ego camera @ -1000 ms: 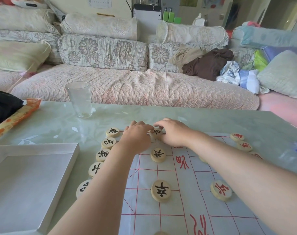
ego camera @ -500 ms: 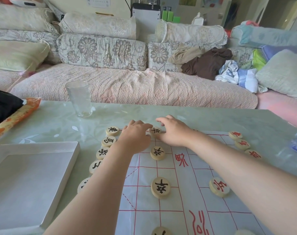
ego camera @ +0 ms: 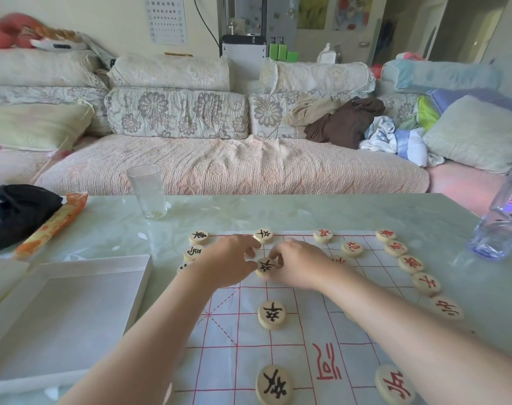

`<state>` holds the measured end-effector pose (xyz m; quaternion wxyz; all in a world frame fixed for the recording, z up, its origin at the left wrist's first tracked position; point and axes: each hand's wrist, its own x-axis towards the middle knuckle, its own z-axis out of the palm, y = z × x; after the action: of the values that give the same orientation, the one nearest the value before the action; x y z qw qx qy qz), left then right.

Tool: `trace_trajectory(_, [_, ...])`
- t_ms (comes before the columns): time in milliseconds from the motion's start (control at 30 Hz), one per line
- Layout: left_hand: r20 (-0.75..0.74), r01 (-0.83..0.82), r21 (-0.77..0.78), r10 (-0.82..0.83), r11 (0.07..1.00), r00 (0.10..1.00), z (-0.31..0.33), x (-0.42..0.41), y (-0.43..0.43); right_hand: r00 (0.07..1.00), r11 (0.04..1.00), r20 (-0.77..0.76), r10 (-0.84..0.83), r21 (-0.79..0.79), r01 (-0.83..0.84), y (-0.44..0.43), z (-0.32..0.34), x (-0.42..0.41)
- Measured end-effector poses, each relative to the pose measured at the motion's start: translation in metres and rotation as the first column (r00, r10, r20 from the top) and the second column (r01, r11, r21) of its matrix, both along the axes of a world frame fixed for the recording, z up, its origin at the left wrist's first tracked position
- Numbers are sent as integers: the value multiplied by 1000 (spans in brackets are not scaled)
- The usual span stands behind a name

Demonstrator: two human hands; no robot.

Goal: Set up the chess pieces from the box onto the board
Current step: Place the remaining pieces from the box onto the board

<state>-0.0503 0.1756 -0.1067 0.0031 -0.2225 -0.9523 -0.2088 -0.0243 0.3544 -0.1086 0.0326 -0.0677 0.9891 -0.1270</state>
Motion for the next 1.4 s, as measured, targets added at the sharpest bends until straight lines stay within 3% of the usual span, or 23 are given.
trace_trajectory(233, [114,-1,-26,4,1000,993,-13,7,-3,995,991,35,91,-106,-87,3,-2,-3])
trace_trajectory(367, [78,20,-42,-16,999,997,-13,6,-1,999,989,-33,29,-147,-33,0,-5,-4])
trace_trajectory(700, [68,-28,-5,29,1000,997,-17,5,9,999,972,-18,35,-232,-38,8,-8,-6])
trace_trajectory(1400, [67,-15,-19,16,1000,998,-21,0,6,997,981,-54,62,-179,-71,4,-8,-5])
